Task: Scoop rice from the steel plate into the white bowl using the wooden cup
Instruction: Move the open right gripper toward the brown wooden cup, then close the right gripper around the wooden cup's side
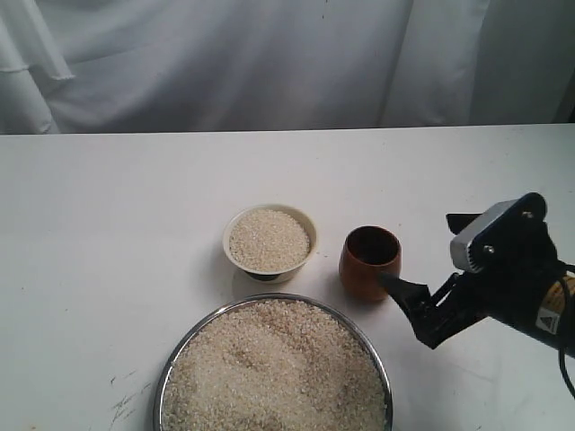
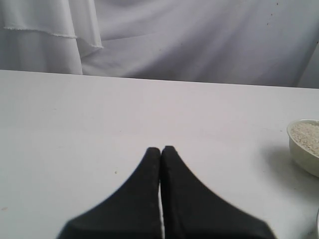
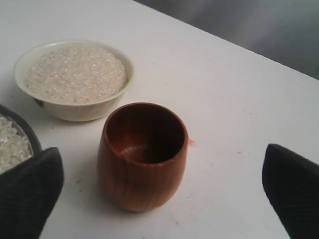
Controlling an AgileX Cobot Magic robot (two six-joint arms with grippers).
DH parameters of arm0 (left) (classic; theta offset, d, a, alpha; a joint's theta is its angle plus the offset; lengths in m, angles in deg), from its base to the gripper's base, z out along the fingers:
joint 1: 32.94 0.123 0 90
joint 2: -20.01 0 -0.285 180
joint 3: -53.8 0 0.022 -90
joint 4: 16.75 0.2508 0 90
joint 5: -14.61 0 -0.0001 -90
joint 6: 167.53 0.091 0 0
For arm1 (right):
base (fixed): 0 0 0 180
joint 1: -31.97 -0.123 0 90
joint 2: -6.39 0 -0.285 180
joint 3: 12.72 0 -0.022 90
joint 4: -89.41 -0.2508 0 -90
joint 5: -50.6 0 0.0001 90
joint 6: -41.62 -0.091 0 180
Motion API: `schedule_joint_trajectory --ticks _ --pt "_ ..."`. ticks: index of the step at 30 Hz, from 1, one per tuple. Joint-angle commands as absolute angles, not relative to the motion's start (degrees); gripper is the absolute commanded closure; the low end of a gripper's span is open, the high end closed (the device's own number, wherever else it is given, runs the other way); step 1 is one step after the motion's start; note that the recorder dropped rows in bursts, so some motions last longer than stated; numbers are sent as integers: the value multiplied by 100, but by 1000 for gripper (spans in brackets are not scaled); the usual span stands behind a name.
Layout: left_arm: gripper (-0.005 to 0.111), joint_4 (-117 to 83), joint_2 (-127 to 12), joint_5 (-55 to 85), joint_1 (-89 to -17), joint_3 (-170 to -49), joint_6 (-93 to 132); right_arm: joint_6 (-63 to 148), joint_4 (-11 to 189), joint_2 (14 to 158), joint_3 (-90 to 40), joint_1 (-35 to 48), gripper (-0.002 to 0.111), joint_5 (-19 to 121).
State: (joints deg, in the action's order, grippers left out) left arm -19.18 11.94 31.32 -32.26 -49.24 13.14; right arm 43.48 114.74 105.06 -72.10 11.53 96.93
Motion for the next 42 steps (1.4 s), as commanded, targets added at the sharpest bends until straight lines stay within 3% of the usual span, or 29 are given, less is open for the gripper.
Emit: schedule_joint_trajectory --ticks 1,13,23,42 --pt "107 -1922 1223 3096 -3235 -4898 1296 3836 12734 11061 -6781 1498 3 9706" --pt "107 -1922 1223 3096 -3235 -4898 1296 3756 14308 12581 -6563 2781 3 11926" --pt "107 -1922 1223 3096 -3235 -4898 1296 2870 15719 13619 -5282 2807 3 11975" --pt "107 -1922 1223 3096 -3235 -4898 1296 2769 15417 14476 -4557 2611 6 12056"
